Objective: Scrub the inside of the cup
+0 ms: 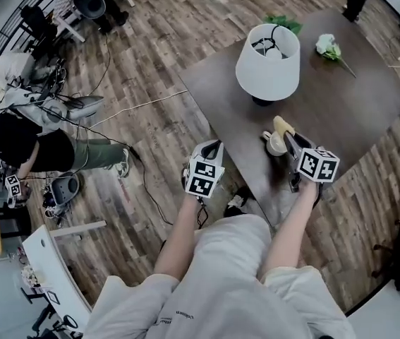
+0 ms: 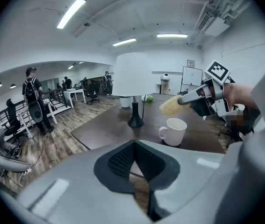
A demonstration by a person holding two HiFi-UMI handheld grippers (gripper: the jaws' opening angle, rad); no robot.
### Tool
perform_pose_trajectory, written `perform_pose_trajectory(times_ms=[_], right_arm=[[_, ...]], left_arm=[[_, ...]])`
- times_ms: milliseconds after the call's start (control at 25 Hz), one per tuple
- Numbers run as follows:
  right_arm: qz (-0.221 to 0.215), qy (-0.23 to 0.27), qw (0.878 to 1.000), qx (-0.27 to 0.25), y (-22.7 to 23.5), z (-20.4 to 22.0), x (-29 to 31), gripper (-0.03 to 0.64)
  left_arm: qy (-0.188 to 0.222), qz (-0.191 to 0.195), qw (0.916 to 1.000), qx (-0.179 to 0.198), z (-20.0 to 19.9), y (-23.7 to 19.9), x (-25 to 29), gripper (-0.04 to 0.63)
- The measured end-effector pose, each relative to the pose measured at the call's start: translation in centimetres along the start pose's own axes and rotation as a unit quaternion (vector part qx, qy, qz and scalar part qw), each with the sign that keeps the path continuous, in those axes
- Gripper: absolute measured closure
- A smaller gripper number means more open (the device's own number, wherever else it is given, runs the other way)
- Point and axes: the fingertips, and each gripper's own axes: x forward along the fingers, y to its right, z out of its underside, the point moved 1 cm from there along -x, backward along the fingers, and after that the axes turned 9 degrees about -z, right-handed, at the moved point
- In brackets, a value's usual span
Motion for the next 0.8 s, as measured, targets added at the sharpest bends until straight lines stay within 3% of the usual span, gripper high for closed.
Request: perform_pose_trajectory(times_ms=[200,440,560,640,720,800], right_arm=[[0.022,0.013,1.000,0.009,1.1,-0.3,-0.1,0.522],[0.069,0.026,0.997,0.013,2.2,0.3,-3.1,0.522],[0.121,0.033,0.992,-0.002,2.5,0.5,-5.9,0.522],[0.162,0.041,0.986,0.003,3.1,1.3,-8.6,0.522],[0.190,0.054,0.980,0.030,3.6,2.5,-10.7,0.522],[0.209,0.056,0.974,0.061,3.8,3.6,-11.5,0.522]], left_arm=[[0.005,0.024,0.9996,0.011,-1.0,0.3,2.2,0.594],[0.031,0.103,0.9933,0.043,-2.8,3.0,4.9,0.594],[0.041,0.131,0.9885,0.064,-3.4,2.8,6.5,0.595],[0.044,0.150,0.9860,0.059,-4.1,3.4,7.7,0.594],[0.050,0.188,0.9790,0.061,-4.8,5.0,9.0,0.595],[0.052,0.239,0.9663,0.078,-5.3,6.9,10.1,0.595]])
